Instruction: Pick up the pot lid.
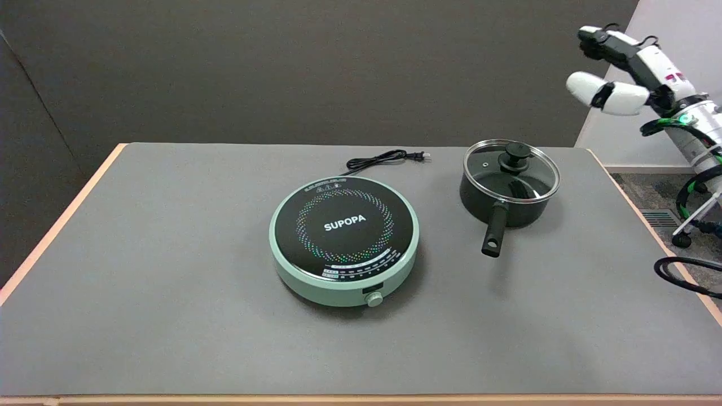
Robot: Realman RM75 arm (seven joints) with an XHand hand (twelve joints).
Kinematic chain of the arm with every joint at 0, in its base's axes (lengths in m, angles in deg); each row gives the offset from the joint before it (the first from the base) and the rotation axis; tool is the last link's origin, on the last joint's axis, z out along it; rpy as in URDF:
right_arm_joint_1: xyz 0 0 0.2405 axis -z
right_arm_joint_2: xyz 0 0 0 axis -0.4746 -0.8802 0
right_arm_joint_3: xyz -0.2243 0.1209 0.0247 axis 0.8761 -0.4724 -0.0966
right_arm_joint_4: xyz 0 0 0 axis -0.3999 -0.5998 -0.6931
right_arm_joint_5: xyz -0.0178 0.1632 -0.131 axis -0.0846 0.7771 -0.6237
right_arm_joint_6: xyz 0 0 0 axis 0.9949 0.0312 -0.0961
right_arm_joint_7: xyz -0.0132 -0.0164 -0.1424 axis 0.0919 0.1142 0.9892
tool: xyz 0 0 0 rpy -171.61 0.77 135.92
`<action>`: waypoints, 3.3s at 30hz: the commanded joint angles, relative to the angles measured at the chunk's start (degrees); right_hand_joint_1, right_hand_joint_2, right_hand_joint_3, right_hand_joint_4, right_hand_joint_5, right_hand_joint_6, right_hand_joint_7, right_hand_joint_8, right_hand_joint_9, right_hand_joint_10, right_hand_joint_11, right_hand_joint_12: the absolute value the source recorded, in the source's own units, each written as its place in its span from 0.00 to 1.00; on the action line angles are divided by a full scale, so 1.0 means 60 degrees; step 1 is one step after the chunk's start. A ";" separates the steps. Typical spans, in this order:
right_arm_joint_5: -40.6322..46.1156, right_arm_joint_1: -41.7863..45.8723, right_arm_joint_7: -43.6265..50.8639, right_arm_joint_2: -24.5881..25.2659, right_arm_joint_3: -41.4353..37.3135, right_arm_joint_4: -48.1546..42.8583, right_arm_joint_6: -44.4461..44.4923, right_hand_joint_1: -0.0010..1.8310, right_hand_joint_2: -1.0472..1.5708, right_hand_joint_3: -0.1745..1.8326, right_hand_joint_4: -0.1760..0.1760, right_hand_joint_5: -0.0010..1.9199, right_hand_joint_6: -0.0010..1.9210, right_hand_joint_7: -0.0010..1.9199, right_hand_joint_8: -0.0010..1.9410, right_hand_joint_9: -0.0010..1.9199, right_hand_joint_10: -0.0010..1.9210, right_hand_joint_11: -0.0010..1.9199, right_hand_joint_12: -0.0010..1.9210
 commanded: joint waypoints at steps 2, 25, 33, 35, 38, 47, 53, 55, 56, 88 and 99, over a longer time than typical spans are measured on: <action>-0.4723 -0.0182 0.1009 -0.0043 -0.0852 0.1272 0.2571 0.32 0.59 0.52 0.59 0.14 0.09 0.19 0.09 0.20 0.13 0.06 0.26; -0.5643 -0.0268 0.1062 -0.0696 0.0452 0.1681 0.3308 0.32 0.57 0.54 0.70 0.15 0.07 0.21 0.08 0.23 0.14 0.08 0.27; -0.5210 -0.0314 0.1022 -0.0696 0.0600 0.1738 0.4022 0.31 0.57 0.54 0.70 0.14 0.07 0.20 0.08 0.22 0.13 0.08 0.26; -0.5051 -0.0327 0.1016 -0.0702 0.0554 0.1838 0.4252 0.31 0.57 0.54 0.70 0.14 0.07 0.20 0.08 0.22 0.13 0.08 0.26; -0.5043 -0.0380 0.1029 -0.0729 0.0474 0.2178 0.4692 0.31 0.57 0.54 0.70 0.14 0.07 0.20 0.08 0.22 0.13 0.08 0.26; -0.5037 -0.0435 0.1002 -0.0882 0.0467 0.2899 0.5971 0.31 0.58 0.52 0.72 0.14 0.08 0.19 0.09 0.23 0.12 0.10 0.24; -0.5037 -0.0435 0.0996 -0.0862 0.0407 0.3078 0.6579 0.30 0.58 0.52 0.72 0.14 0.09 0.19 0.09 0.23 0.12 0.10 0.24; -0.5037 -0.0435 0.0996 -0.0835 0.0366 0.3165 0.6719 0.30 0.58 0.52 0.73 0.14 0.09 0.19 0.09 0.23 0.12 0.10 0.24; -0.5037 -0.0435 0.0996 -0.0816 0.0347 0.3185 0.6739 0.30 0.58 0.52 0.73 0.14 0.09 0.19 0.09 0.23 0.12 0.10 0.24; -0.4784 -0.5901 0.0290 -0.1243 0.6273 0.2051 0.6512 0.29 0.57 0.54 0.77 0.17 0.08 0.22 0.08 0.24 0.14 0.11 0.28; -0.2763 -0.6057 0.0094 -0.1065 0.6255 0.0882 0.6323 0.29 0.58 0.52 0.78 0.19 0.09 0.23 0.09 0.26 0.14 0.12 0.26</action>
